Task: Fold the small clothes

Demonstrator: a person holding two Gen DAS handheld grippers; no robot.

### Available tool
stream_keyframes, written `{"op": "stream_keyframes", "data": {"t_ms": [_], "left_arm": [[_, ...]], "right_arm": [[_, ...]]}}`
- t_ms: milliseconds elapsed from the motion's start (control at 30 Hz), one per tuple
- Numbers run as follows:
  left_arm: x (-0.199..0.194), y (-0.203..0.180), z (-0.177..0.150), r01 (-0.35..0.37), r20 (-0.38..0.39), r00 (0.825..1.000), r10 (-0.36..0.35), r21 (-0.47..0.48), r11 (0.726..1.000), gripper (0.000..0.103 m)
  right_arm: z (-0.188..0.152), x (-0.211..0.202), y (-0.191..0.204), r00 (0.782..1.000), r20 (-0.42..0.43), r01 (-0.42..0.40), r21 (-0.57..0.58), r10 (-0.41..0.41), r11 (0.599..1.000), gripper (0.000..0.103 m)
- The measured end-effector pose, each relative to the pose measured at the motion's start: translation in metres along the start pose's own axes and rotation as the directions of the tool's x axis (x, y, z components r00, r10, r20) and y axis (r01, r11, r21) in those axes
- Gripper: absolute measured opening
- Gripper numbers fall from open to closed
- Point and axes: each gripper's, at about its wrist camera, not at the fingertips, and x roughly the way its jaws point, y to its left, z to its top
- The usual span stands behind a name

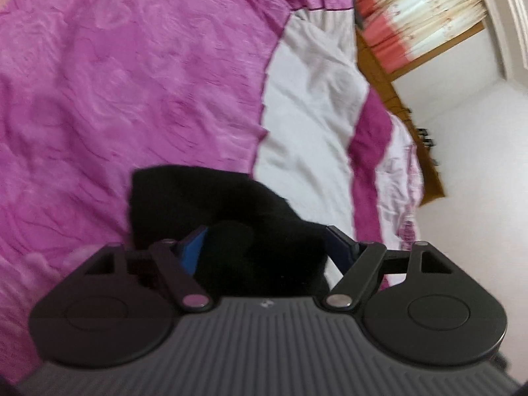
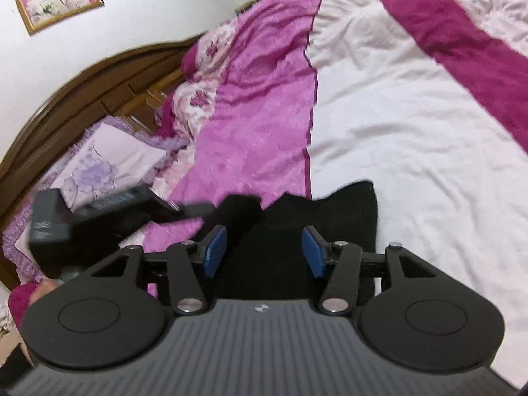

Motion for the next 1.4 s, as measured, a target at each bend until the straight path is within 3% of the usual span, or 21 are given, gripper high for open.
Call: {"op": "stream_keyframes", "data": {"t_ms": [100, 267, 500, 600, 700, 767, 867, 1100, 1400], "left_arm": [[0.001, -0.012, -0.002, 0.017, -0.014, 1.0, -0.017, 0.047, 0.999, 0.077], [0.002, -0.031, -0.007, 0.109, -0.033, 0.994, -0.106, 0.109, 0.988, 0.077], [-0.035, -0.038, -0.007, 0.014, 0.117, 0.992, -0.04, 0.22, 0.975, 0.077], [-0.046, -0.03, -0.003, -0.051, 0.162, 0.987, 0.02, 0.194, 0.98, 0.077], [-0.052, -0.024, -0.001, -0.05, 0.168, 0.986, 0.021, 0.166, 0.985, 0.077], [-0.055, -0.026, -0.003, -0.058, 0.171, 0.985, 0.027, 0.181, 0.982, 0.077], [-0.049, -0.031, -0.005, -0.082, 0.154, 0.987, 0.048, 0.224, 0.971, 0.077], [-0.044, -0.026, -0.028, -0.151, 0.087, 0.987, 0.132, 0.266, 0.952, 0.077], [-0.062, -0.028, -0.065, -0.17, -0.022, 0.982, 0.186, 0.31, 0.935, 0.077]], "right_arm": [[-0.006, 0.015, -0.003, 1.0, -0.026, -0.014, 0.013, 0.014, 1.0, 0.058], [-0.02, 0.031, 0.01, 0.999, -0.031, -0.037, -0.037, 0.036, 0.999, 0.052], [-0.02, 0.038, 0.037, 0.995, 0.034, -0.09, -0.101, 0.094, 0.991, 0.048], [-0.018, 0.054, 0.048, 0.998, -0.003, -0.064, -0.133, 0.064, 0.989, 0.048], [-0.02, 0.072, 0.058, 0.998, -0.066, -0.035, -0.163, 0.024, 0.986, 0.048], [-0.024, 0.072, 0.065, 0.997, -0.066, -0.056, -0.187, 0.044, 0.981, 0.048], [-0.027, 0.061, 0.067, 0.992, -0.067, -0.119, -0.185, 0.108, 0.976, 0.049], [-0.029, 0.007, 0.042, 0.992, -0.031, -0.122, -0.119, 0.119, 0.985, 0.05], [-0.031, -0.06, -0.003, 0.998, 0.047, -0.027, -0.084, 0.031, 0.996, 0.057]]}}
